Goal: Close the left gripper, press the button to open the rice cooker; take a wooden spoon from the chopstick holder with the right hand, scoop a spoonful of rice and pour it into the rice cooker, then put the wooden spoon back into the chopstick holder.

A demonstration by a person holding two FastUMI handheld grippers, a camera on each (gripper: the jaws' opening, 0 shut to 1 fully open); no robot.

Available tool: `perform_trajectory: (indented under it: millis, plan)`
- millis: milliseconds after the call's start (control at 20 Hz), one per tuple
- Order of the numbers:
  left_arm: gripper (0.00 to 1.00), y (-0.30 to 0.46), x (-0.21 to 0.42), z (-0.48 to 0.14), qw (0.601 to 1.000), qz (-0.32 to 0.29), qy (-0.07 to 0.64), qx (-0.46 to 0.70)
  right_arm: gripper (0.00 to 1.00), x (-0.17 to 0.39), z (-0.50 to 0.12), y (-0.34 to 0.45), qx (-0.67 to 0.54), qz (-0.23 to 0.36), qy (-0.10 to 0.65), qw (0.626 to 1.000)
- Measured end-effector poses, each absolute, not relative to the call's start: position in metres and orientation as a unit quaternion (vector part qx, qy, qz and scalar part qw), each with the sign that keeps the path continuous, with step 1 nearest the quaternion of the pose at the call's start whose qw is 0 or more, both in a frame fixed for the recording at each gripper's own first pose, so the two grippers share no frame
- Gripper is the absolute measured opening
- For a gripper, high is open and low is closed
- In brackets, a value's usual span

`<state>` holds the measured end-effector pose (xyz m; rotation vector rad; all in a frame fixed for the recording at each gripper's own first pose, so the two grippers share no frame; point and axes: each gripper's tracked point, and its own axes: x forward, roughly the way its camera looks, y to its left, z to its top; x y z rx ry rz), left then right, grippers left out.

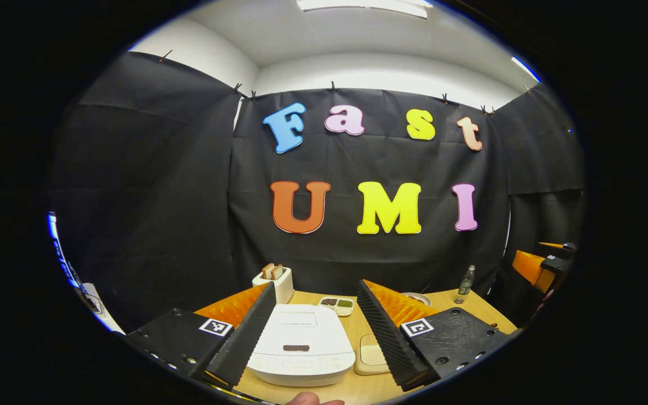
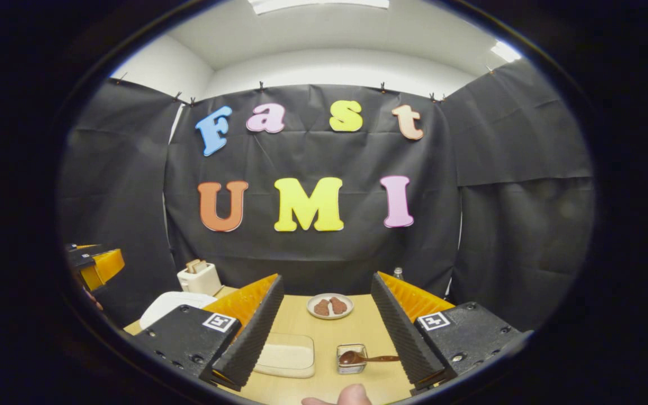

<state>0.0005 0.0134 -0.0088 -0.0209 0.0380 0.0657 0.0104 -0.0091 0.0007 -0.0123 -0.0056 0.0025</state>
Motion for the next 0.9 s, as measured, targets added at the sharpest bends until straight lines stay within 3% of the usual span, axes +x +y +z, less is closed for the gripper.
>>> perform_trajectory:
  millis: [450, 500, 550, 650, 750, 800, 900]
  plan:
    - [0.92, 0.027, 0.019, -0.041, 0.996, 0.036, 0.077, -0.009, 0.99, 0.032, -0.006, -0.026, 0.0, 0.008, 0.003, 1.0]
    - [0.8, 0.029, 0.021, -0.046, 0.995, 0.032, 0.09, -0.011, 0.99, 0.034, -0.006, -0.027, 0.002, 0.006, 0.002, 1.0]
    - [0.82, 0.033, 0.023, -0.051, 0.994, 0.032, 0.101, -0.015, 0.99, 0.034, -0.008, -0.028, 0.003, 0.006, 0.002, 1.0]
    - [0.46, 0.041, 0.027, -0.059, 0.992, 0.036, 0.121, -0.022, 1.0, 0.039, -0.011, -0.034, 0.001, 0.004, 0.004, 1.0]
    - [0.3, 0.051, 0.032, -0.067, 0.989, 0.042, 0.137, -0.025, 1.0, 0.042, -0.013, -0.04, 0.001, 0.0, 0.004, 1.0]
    - [0.16, 0.052, 0.035, -0.071, 0.988, 0.04, 0.147, -0.027, 1.0, 0.042, -0.013, -0.043, 0.001, -0.003, 0.005, 1.0]
    - [0.0, 0.055, 0.043, -0.085, 0.983, 0.034, 0.175, -0.035, 1.0, 0.042, -0.016, -0.05, 0.003, -0.009, 0.006, 1.0]
